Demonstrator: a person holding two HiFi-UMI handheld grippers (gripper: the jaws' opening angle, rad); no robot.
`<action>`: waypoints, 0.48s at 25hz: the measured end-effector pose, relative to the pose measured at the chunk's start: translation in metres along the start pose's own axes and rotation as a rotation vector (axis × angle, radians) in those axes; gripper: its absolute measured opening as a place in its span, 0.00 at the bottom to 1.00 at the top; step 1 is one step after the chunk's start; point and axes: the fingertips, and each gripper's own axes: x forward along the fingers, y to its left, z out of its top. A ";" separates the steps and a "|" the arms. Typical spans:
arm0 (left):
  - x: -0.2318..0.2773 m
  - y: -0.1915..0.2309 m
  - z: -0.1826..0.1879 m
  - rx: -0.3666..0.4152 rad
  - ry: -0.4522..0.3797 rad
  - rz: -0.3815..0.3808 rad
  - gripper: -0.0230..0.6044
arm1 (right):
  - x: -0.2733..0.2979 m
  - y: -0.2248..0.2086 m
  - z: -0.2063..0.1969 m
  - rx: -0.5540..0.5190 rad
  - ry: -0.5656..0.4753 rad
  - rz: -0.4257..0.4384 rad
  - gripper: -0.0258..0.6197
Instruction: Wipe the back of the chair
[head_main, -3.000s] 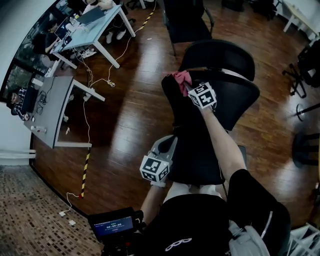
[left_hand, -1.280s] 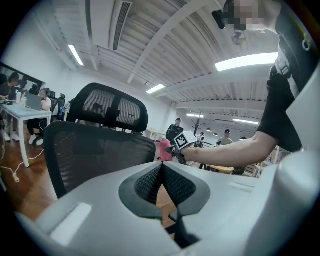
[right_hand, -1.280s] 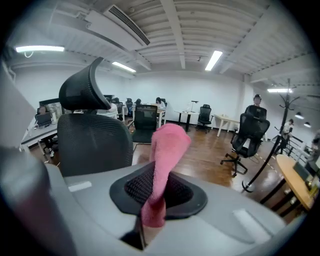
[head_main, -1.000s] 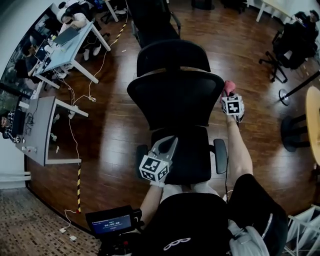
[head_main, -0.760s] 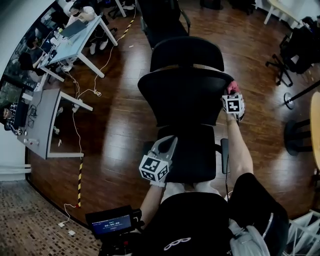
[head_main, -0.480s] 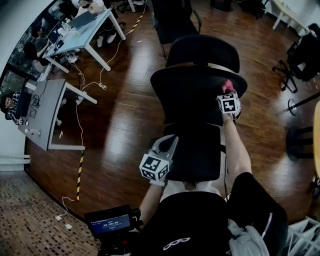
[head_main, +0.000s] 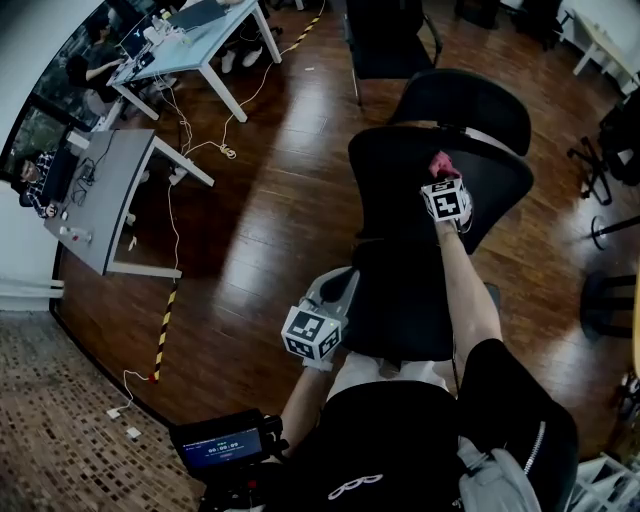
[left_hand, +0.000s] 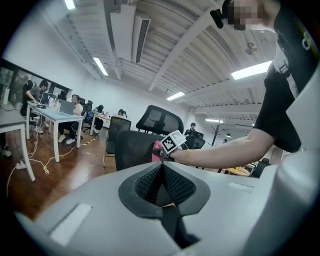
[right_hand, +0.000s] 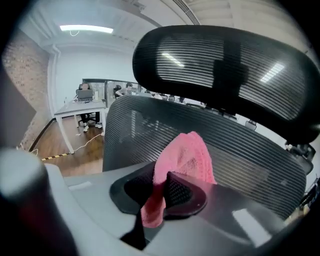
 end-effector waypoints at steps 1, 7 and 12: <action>-0.004 0.005 -0.001 -0.003 -0.003 0.006 0.02 | 0.005 0.011 0.004 -0.008 -0.002 0.012 0.10; -0.030 0.027 -0.004 -0.024 -0.021 0.047 0.02 | 0.025 0.074 0.028 -0.067 -0.007 0.091 0.10; -0.048 0.045 -0.008 -0.036 -0.028 0.079 0.02 | 0.042 0.123 0.046 -0.104 -0.018 0.155 0.10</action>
